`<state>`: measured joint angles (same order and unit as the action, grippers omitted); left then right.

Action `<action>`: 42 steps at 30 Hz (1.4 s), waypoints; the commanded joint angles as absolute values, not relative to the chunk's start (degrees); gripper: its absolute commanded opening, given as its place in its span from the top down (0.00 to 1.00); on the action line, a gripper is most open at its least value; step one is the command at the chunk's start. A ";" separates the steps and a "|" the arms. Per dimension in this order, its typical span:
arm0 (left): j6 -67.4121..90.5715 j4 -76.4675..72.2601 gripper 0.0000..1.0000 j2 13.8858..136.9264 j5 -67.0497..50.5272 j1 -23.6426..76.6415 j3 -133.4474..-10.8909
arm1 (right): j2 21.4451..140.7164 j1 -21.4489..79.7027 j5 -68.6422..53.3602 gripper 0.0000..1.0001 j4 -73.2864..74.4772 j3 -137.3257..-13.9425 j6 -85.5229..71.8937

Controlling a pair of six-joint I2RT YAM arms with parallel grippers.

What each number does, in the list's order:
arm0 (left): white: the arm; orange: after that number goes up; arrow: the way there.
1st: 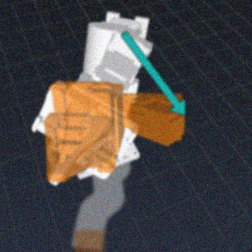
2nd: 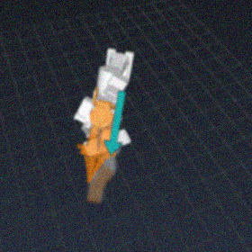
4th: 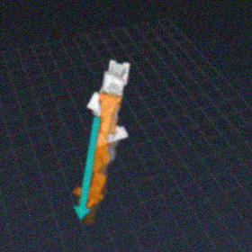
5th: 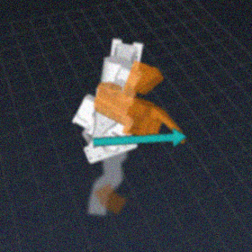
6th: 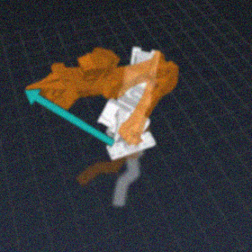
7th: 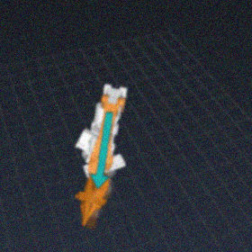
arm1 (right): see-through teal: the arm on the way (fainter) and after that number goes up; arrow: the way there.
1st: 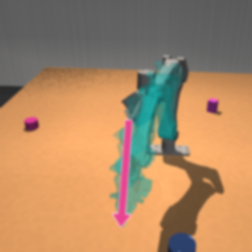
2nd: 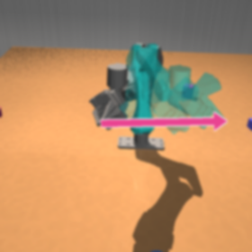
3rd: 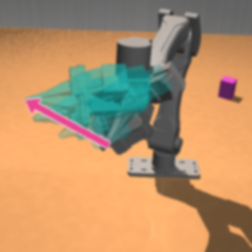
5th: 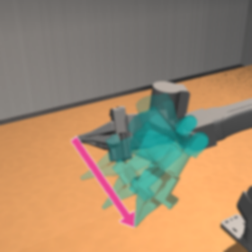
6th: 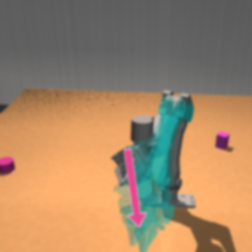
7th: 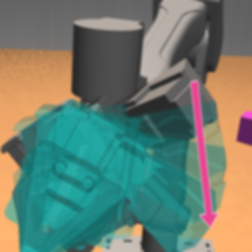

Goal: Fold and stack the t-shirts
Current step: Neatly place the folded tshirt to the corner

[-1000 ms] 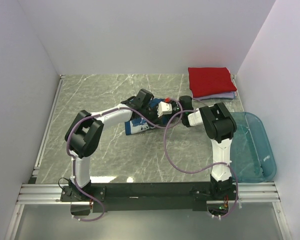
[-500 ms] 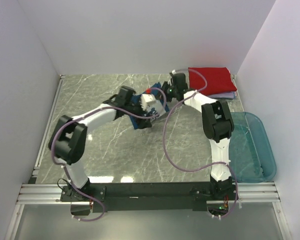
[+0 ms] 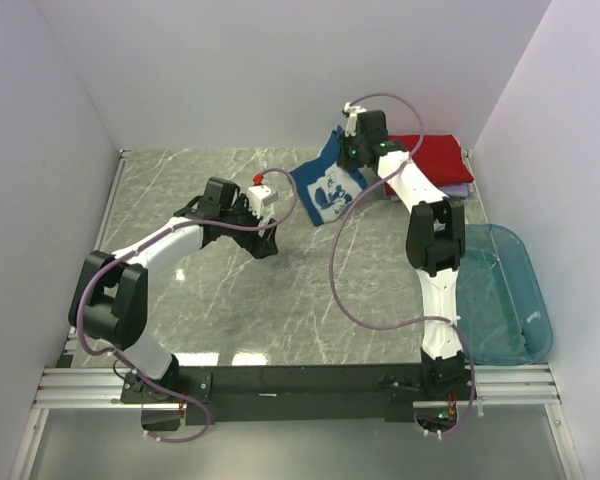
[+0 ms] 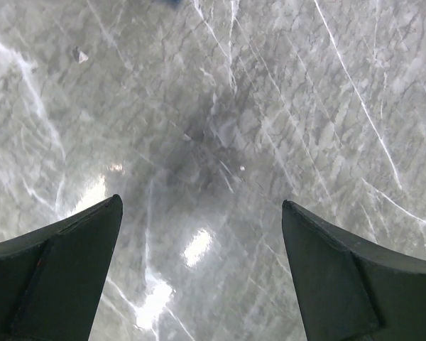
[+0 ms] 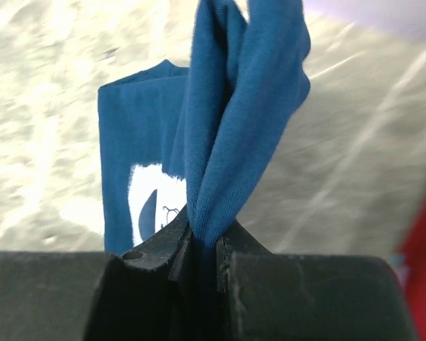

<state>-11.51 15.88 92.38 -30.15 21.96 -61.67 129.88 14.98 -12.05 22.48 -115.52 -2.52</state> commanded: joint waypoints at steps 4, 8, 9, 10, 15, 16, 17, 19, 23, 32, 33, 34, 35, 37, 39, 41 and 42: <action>-7.82 14.15 0.01 87.28 -28.83 21.62 -58.80 | 131.22 10.73 -8.09 1.00 27.60 -127.43 8.17; -6.59 13.62 0.01 87.80 -28.04 21.62 -58.80 | 129.55 9.85 -7.39 1.00 27.42 -127.00 11.24; -6.50 13.54 0.01 87.89 -27.95 21.62 -58.89 | 128.94 9.76 -7.21 1.00 27.60 -127.00 11.42; -6.50 13.45 0.01 87.98 -28.04 21.71 -58.97 | 128.76 9.41 -7.21 1.00 27.86 -127.44 11.43; -5.89 12.92 0.01 88.07 -28.83 21.71 -58.97 | 126.92 8.53 -6.85 1.00 28.74 -128.32 12.04; -5.98 13.01 0.01 88.15 -28.92 21.71 -58.97 | 126.74 8.44 -6.77 1.00 28.91 -128.49 11.95; -6.15 13.09 0.01 88.07 -29.09 21.71 -59.15 | 126.22 8.26 -6.85 1.00 29.26 -128.67 11.87; -6.15 13.10 0.00 88.07 -28.83 21.71 -59.15 | 125.69 8.09 -7.03 1.00 29.27 -128.93 11.43; -6.42 13.18 0.01 88.07 -28.83 21.71 -59.41 | 124.45 7.82 -7.03 1.00 29.36 -129.55 10.55; -6.77 13.09 0.01 87.28 -28.83 21.71 -58.80 | 123.05 7.65 -6.86 1.00 30.32 -131.92 9.49; -6.85 13.10 0.01 87.10 -28.92 21.71 -58.80 | 123.05 7.65 -6.77 1.00 30.32 -132.01 9.49; -6.86 13.18 0.00 87.19 -29.00 21.71 -58.97 | 122.87 7.65 -6.77 1.00 30.24 -132.01 9.41; -6.86 13.36 0.01 87.19 -29.09 21.71 -58.97 | 122.61 7.56 -6.77 1.00 30.15 -132.10 9.32; -6.68 13.27 0.01 87.10 -29.18 21.71 -59.15 | 122.26 7.47 -6.77 1.00 30.15 -132.45 9.14; -6.77 13.45 0.01 87.19 -29.44 21.71 -59.15 | 121.91 7.30 -6.94 1.00 30.58 -133.50 9.05; -6.77 13.45 0.00 87.36 -29.44 21.71 -59.41 | 121.47 7.03 -7.12 1.00 31.02 -133.94 8.96; -6.85 13.36 0.01 87.45 -29.53 21.71 -59.59 | 121.20 6.86 -7.21 1.00 31.20 -134.12 8.88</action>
